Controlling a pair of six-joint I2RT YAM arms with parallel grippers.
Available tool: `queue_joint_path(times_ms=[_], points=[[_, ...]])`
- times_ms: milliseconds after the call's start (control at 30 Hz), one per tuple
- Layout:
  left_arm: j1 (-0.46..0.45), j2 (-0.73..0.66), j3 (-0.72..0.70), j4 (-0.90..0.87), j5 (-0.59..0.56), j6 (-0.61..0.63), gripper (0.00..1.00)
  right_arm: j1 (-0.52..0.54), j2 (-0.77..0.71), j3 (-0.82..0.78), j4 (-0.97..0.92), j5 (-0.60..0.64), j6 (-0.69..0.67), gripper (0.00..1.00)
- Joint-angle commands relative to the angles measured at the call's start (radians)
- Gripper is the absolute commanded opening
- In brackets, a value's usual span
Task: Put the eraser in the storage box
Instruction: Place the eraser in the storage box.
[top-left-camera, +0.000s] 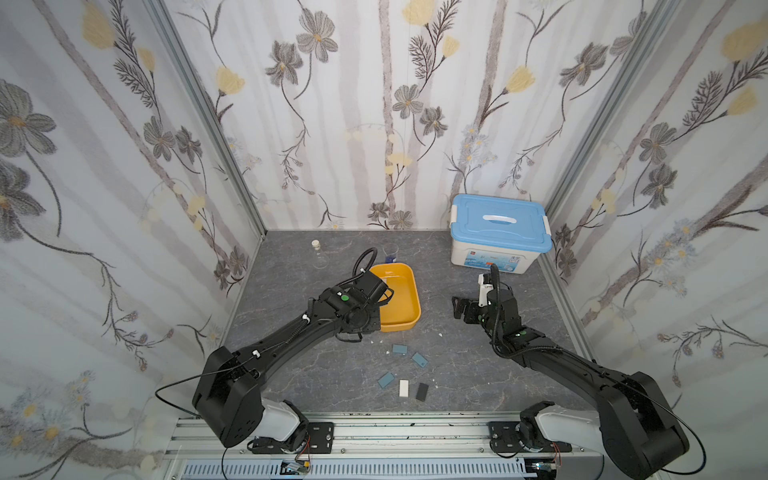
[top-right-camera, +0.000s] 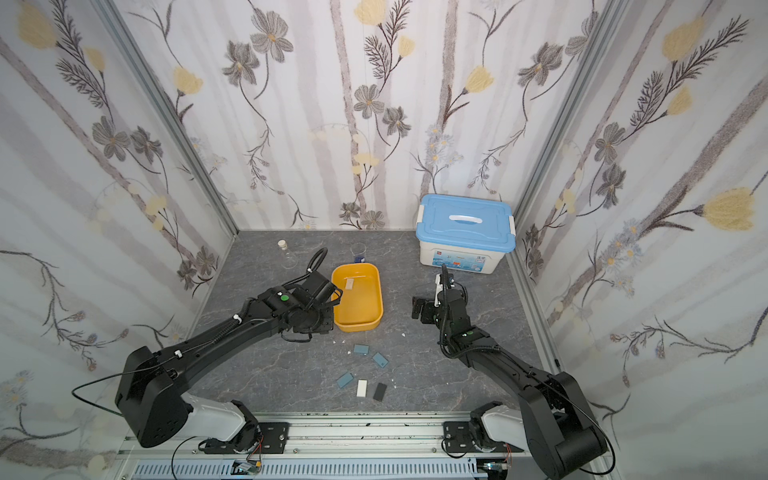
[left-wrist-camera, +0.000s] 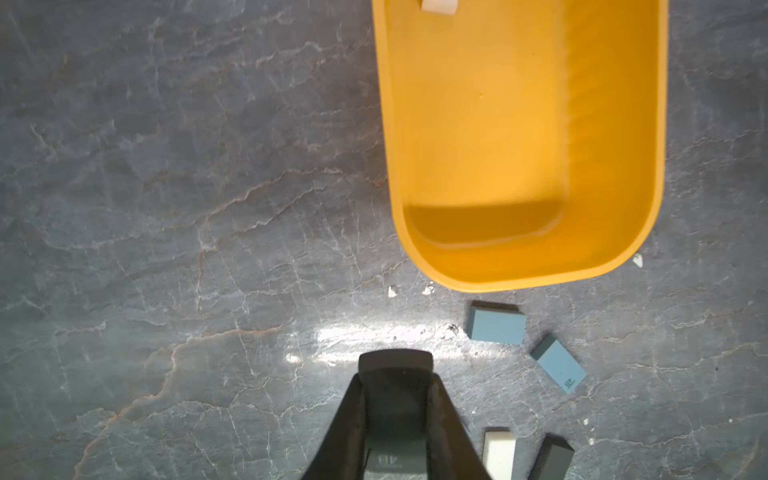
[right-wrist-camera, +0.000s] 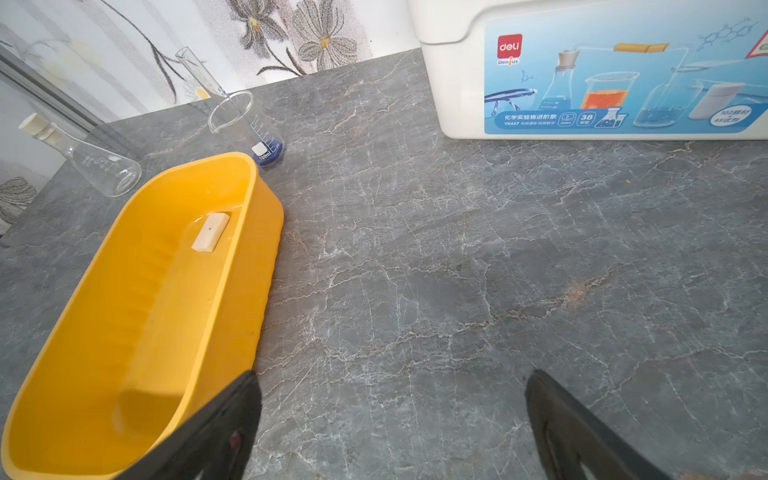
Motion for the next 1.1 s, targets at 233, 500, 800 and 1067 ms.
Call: queue_joint_path(times_ms=[233, 500, 800, 1067], points=[[0.040, 0.276, 0.343, -0.036, 0.026, 0.200, 0.24, -0.007, -0.014, 0.012, 0.002, 0.039, -0.011, 1.00], [0.083, 0.549, 0.610, -0.062, 0.048, 0.254, 0.23, -0.016, -0.024, 0.003, 0.003, 0.058, -0.017, 1.00], [0.133, 0.736, 0.799, -0.064, 0.080, 0.259, 0.23, -0.027, -0.013, -0.005, 0.019, 0.058, -0.019, 1.00], [0.145, 0.812, 0.821, -0.058, 0.103, 0.246, 0.23, -0.031, -0.003, -0.013, 0.028, 0.056, -0.017, 1.00]])
